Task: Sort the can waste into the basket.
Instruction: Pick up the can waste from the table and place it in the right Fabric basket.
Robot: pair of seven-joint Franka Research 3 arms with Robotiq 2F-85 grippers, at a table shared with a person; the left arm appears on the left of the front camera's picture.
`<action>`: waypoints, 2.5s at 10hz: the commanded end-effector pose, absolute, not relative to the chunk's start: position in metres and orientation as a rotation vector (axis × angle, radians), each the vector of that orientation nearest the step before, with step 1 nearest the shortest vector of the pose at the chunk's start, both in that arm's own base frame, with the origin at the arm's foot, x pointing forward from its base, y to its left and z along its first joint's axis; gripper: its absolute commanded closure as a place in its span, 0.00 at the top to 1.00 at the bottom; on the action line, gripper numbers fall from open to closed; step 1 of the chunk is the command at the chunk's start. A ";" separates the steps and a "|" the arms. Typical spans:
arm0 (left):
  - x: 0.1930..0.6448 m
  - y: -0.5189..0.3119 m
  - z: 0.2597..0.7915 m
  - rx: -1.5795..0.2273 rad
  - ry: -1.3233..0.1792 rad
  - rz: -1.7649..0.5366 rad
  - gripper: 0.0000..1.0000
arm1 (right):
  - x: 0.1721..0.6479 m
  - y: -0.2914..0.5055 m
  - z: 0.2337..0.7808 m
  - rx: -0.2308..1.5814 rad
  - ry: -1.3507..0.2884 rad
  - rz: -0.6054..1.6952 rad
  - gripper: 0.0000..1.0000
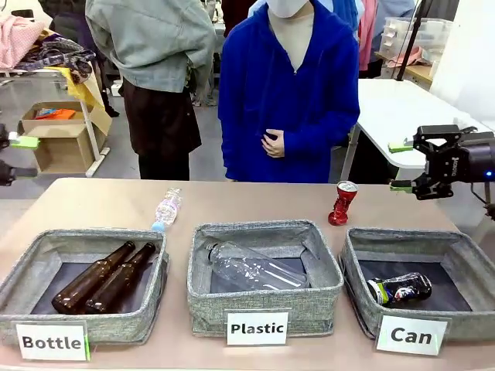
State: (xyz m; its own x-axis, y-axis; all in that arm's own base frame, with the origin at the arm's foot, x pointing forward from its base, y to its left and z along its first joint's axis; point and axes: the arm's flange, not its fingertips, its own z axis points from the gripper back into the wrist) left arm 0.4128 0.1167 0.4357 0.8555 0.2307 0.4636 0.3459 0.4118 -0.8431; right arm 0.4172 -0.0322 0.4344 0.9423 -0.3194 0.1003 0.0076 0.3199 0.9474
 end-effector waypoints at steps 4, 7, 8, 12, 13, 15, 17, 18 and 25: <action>0.413 0.117 0.436 -1.162 -0.572 -0.078 1.00 | 0.417 -0.032 0.434 1.231 -0.291 -0.219 1.00; 0.413 0.117 0.436 -1.162 -0.572 -0.078 1.00 | 0.417 -0.032 0.434 1.231 -0.291 -0.219 1.00; 0.413 0.117 0.436 -1.162 -0.572 -0.078 1.00 | 0.417 -0.032 0.434 1.231 -0.291 -0.219 1.00; 0.413 0.117 0.436 -1.162 -0.572 -0.078 1.00 | 0.415 -0.049 0.443 1.087 -0.457 -0.119 1.00; 0.413 0.117 0.436 -1.162 -0.572 -0.078 1.00 | 0.429 -0.051 0.446 0.971 -0.741 0.126 1.00; 0.413 0.117 0.436 -1.162 -0.572 -0.078 1.00 | 0.456 -0.051 0.433 0.452 -1.126 0.596 1.00; 0.413 0.117 0.436 -1.162 -0.572 -0.078 1.00 | 0.472 -0.056 0.408 0.272 -1.232 0.732 1.00; 0.413 0.117 0.436 -1.162 -0.572 -0.078 1.00 | 0.469 -0.061 0.403 0.253 -1.231 0.731 1.00; 0.413 0.117 0.436 -1.162 -0.572 -0.078 1.00 | 0.497 -0.087 0.382 0.647 -0.872 0.724 1.00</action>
